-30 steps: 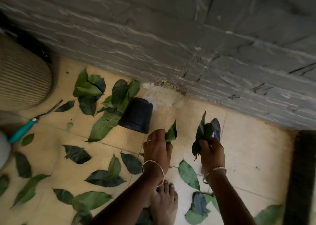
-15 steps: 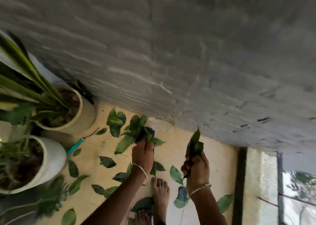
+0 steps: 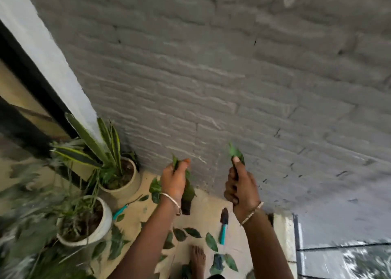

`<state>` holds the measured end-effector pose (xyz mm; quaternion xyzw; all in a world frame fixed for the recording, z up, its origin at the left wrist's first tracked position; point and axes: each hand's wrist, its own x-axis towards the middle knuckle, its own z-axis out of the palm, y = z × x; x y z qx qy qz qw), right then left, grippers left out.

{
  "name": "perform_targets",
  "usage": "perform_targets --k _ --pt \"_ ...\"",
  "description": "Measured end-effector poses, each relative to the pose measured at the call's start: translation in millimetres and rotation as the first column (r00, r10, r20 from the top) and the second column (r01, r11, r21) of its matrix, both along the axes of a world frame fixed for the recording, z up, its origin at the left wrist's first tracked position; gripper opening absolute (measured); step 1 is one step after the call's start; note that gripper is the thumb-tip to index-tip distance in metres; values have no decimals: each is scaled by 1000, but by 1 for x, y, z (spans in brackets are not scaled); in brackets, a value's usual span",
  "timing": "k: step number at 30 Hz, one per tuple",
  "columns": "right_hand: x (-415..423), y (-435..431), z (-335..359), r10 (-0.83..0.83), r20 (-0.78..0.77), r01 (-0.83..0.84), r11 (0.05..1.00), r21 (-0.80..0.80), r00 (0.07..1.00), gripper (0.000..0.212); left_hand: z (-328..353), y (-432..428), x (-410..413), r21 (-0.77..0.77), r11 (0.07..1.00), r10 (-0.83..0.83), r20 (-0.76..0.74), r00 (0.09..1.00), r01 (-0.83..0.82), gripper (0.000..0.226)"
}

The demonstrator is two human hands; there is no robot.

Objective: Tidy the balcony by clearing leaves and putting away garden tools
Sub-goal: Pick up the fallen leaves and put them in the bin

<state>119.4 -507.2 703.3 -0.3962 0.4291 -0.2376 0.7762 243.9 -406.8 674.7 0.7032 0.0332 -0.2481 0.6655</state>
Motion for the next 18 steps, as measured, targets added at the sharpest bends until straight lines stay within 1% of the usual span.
perform_targets --k 2,4,5,7,8,10,11,14,15,18 --pt "-7 13 32 -24 34 25 999 -28 999 42 37 16 -9 -96 995 19 -48 999 -23 21" --pt "-10 24 57 -12 61 16 997 -72 998 42 68 31 -19 -194 980 27 -91 996 -44 22" --pt "-11 30 70 9 66 -2 995 -97 998 42 84 40 -23 -228 972 27 -88 996 -47 24" --pt "-12 37 94 52 88 -39 990 -137 995 40 111 58 -32 -278 960 39 -31 999 -46 27" --pt "-11 41 105 77 108 -60 986 -155 991 39 124 67 -36 -300 952 57 11 998 -51 24" --pt "-11 50 124 136 146 -109 978 -181 980 37 144 85 -43 -354 933 96 84 992 -61 9" --pt "-13 56 132 174 165 -141 971 -194 971 34 154 93 -48 -378 923 130 116 985 -77 6" --pt "-21 78 152 280 199 -229 942 -245 939 28 172 122 -66 -393 906 241 180 954 -154 16" --pt "-25 87 157 320 205 -263 929 -262 925 27 176 133 -75 -402 895 281 174 944 -193 17" --pt "-40 116 168 447 230 -370 875 -311 864 26 188 168 -105 -401 854 405 113 907 -331 30"
